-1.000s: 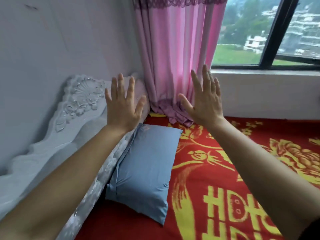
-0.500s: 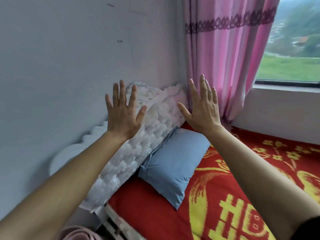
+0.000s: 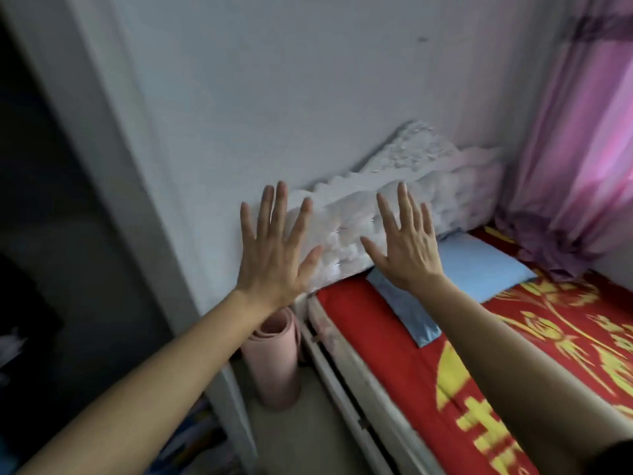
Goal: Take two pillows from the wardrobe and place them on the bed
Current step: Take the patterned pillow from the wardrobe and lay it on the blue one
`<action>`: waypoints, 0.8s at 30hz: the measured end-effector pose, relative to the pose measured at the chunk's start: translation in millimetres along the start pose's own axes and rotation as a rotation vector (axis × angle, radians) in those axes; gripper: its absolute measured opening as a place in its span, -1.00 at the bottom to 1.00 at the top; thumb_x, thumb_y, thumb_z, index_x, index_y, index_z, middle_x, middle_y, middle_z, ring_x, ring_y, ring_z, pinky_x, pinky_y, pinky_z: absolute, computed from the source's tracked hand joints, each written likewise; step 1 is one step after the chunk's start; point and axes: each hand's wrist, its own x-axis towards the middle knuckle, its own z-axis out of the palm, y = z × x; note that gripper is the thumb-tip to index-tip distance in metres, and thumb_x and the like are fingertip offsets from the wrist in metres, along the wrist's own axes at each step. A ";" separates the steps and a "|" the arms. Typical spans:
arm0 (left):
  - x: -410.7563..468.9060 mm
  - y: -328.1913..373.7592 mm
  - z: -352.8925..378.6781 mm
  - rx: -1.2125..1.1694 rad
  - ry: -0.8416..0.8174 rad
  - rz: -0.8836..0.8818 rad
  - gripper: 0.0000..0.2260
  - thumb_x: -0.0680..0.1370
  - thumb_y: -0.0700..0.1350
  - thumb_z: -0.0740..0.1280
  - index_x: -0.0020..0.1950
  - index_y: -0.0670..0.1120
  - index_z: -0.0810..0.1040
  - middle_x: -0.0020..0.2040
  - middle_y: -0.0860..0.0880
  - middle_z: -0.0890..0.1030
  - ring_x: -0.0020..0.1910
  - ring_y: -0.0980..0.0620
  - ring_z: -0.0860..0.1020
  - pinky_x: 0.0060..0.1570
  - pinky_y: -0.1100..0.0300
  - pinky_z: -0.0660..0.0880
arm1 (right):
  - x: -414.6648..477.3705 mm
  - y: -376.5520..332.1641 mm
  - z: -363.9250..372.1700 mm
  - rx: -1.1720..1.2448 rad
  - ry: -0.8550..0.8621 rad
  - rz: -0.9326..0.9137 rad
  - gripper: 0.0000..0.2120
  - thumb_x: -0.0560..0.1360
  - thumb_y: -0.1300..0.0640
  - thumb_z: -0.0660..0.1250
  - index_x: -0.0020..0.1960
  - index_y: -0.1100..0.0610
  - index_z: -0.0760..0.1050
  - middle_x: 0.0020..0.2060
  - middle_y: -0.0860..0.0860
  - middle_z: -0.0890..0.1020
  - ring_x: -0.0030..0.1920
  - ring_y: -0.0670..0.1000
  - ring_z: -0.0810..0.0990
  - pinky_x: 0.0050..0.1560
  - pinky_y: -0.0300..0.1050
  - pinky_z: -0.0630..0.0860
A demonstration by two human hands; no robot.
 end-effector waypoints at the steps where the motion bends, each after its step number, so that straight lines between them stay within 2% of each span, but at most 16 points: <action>1: -19.0 -12.9 -14.6 0.036 -0.012 -0.003 -0.37 0.62 0.20 0.11 0.59 -0.10 0.11 0.58 -0.31 0.02 0.58 -0.27 -0.05 0.43 -0.41 0.00 | -5.5 -22.6 0.7 0.029 -0.011 -0.025 -0.24 0.56 -0.28 0.16 0.61 0.03 -0.02 0.60 0.20 -0.05 0.59 0.20 0.03 0.55 0.24 -0.02; 6: -94.9 -72.6 -97.8 0.213 -0.033 -0.144 -0.36 0.60 0.20 0.11 0.60 -0.08 0.08 0.58 -0.32 0.02 0.57 -0.29 -0.02 0.43 -0.41 -0.02 | -13.6 -122.0 -17.1 0.123 -0.033 -0.182 -0.24 0.57 -0.29 0.10 0.61 0.00 -0.09 0.60 0.21 -0.06 0.59 0.21 0.00 0.55 0.24 0.00; 10: -155.2 -96.7 -166.4 0.369 -0.115 -0.345 -0.35 0.61 0.21 0.06 0.61 -0.06 -0.02 0.59 -0.30 -0.05 0.57 -0.28 -0.07 0.42 -0.42 0.01 | -26.5 -186.5 -36.5 0.219 -0.020 -0.279 -0.25 0.58 -0.27 0.10 0.62 0.03 -0.10 0.59 0.23 -0.08 0.58 0.24 0.03 0.55 0.23 0.01; 13: -200.5 -105.7 -206.5 0.438 -0.197 -0.473 -0.34 0.62 0.23 0.06 0.61 -0.07 -0.02 0.59 -0.29 -0.07 0.57 -0.27 -0.08 0.43 -0.40 0.04 | -50.4 -223.2 -43.1 0.298 -0.027 -0.327 -0.25 0.59 -0.29 0.06 0.62 0.02 -0.15 0.60 0.21 -0.11 0.59 0.22 0.01 0.55 0.25 0.04; 17: -247.3 -118.2 -247.4 0.511 -0.299 -0.498 -0.33 0.62 0.25 0.04 0.61 -0.06 -0.05 0.60 -0.27 -0.10 0.58 -0.25 -0.12 0.44 -0.39 0.03 | -88.8 -262.1 -45.9 0.324 -0.068 -0.301 -0.26 0.58 -0.34 -0.08 0.61 -0.01 -0.22 0.60 0.17 -0.15 0.60 0.20 -0.05 0.56 0.23 0.01; 24: -272.6 -152.9 -282.5 0.493 -0.283 -0.554 -0.34 0.62 0.25 0.00 0.61 -0.04 -0.09 0.60 -0.26 -0.10 0.58 -0.25 -0.11 0.45 -0.39 0.01 | -109.1 -313.7 -62.8 0.278 -0.098 -0.321 -0.23 0.58 -0.32 0.01 0.61 -0.02 -0.21 0.61 0.17 -0.12 0.60 0.20 -0.07 0.55 0.24 0.03</action>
